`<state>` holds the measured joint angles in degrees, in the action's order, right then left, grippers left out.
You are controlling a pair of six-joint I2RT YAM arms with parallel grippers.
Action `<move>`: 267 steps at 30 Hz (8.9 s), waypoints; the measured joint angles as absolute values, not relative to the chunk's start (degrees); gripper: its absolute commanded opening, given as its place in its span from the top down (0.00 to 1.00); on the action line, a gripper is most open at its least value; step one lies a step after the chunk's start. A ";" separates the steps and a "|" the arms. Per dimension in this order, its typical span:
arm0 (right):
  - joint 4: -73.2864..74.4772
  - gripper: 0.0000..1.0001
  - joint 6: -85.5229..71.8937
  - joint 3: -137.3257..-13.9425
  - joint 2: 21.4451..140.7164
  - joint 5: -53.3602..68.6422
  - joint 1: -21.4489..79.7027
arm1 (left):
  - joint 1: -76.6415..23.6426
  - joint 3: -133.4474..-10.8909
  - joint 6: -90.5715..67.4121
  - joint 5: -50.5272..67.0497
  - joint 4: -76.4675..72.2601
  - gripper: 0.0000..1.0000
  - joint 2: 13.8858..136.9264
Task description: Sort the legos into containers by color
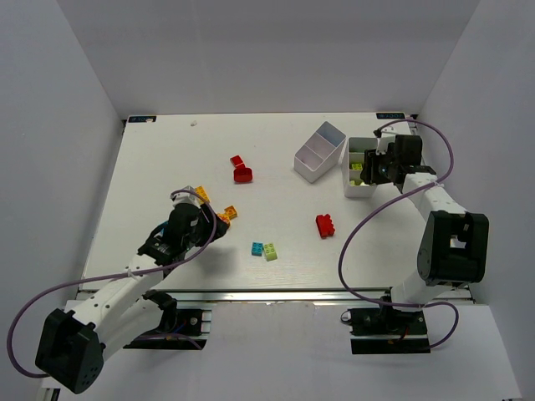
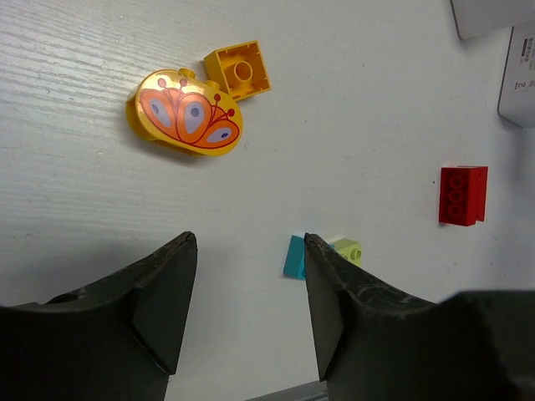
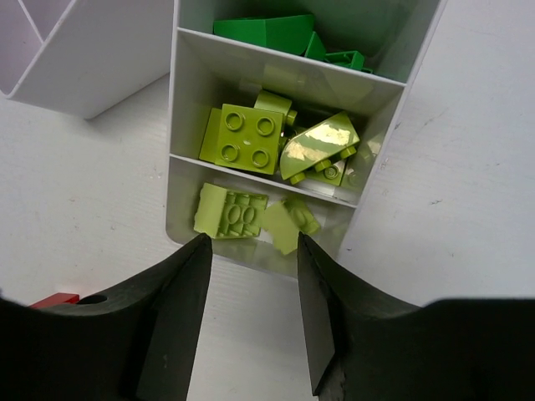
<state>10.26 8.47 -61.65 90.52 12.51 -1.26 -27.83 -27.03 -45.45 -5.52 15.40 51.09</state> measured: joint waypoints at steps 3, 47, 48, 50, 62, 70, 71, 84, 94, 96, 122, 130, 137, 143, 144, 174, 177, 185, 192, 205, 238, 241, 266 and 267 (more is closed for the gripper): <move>10.31 0.43 8.56 -61.65 90.50 12.53 -1.26 | -27.83 -27.05 -45.43 -5.52 15.40 0.36 51.29; 8.99 0.16 3.38 -57.67 97.51 6.50 54.87 | -27.83 -26.48 -47.40 -7.16 20.32 0.48 40.66; 9.28 0.17 3.29 -58.24 98.52 5.23 55.20 | -27.83 -26.48 -47.42 -7.18 20.58 0.48 40.51; 9.78 0.18 3.18 -58.39 99.44 3.66 55.88 | -27.83 -26.48 -47.42 -7.42 21.06 0.48 40.36; 11.27 0.44 4.51 -56.82 99.79 -1.28 58.24 | -27.83 -26.48 -47.22 -8.01 22.65 0.48 40.18; 8.78 0.83 5.45 -55.83 99.44 -1.28 58.00 | -27.83 -26.48 -47.03 -8.23 24.51 0.48 38.15; 8.64 0.88 6.33 -55.42 99.00 -1.10 57.74 | -27.83 -26.48 -47.05 -8.25 24.75 0.48 37.80; 17.65 1.00 30.81 -58.50 86.39 20.56 32.45 | -27.83 -25.63 -48.01 -7.97 23.20 0.48 37.56; 26.15 1.00 57.56 -61.49 82.96 22.26 9.65 | -27.83 -25.65 -47.22 -5.89 18.35 0.48 43.59; 27.16 1.00 61.41 -62.15 83.09 21.58 6.24 | -27.83 -25.65 -46.94 -5.41 17.58 0.48 44.73; 24.34 0.53 82.35 -67.72 93.51 19.18 0.75 | -27.83 -25.65 -45.93 -4.16 14.96 0.47 48.56; 23.09 0.39 83.13 -66.59 93.47 19.22 0.75 | -27.83 -26.13 -45.87 -4.14 14.92 0.46 49.56; 23.09 0.40 82.65 -65.80 92.82 19.70 0.75 | -27.83 -26.44 -45.56 -4.10 14.94 0.46 50.09; 23.81 0.11 77.32 -65.84 86.41 23.66 0.75 | -27.83 -26.87 -45.50 -4.23 14.98 0.48 49.87; 23.57 0.11 76.05 -65.80 84.75 24.73 0.75 | -27.83 -27.00 -45.52 -4.34 15.03 0.50 49.69; 23.90 0.11 29.76 -67.11 86.96 46.37 13.52 | -23.77 -50.74 -32.49 -6.52 38.33 0.12 75.00; 23.49 0.11 29.41 -67.22 86.96 46.00 13.52 | -23.77 -52.21 -28.93 -6.52 38.20 0.12 78.37; 22.57 0.10 28.91 -67.22 86.96 44.47 13.52 | -23.77 -60.45 -18.26 -7.16 37.76 0.07 90.39; 22.46 0.11 28.93 -67.22 86.96 43.53 13.34 | -23.79 -62.50 -12.78 -7.18 38.48 0.02 94.50; 22.48 0.10 29.06 -68.34 88.88 43.42 12.45 | -24.88 -64.77 -10.37 -6.81 38.30 0.14 100.36; 6.70 0.93 16.99 -67.24 77.80 40.62 -4.75 | -31.48 -94.15 -15.94 13.17 11.44 0.74 108.62; 5.80 0.92 15.68 -65.65 77.19 40.93 -5.26 | -32.64 -100.79 -16.49 14.83 5.37 0.75 117.14; 5.41 0.90 13.47 -61.93 76.14 44.40 -10.17 | -37.04 -117.12 -14.85 12.62 -41.76 0.67 145.86; 5.39 0.90 13.52 -61.93 76.16 44.47 -10.20 | -37.04 -117.25 -14.87 12.62 -42.00 0.67 146.23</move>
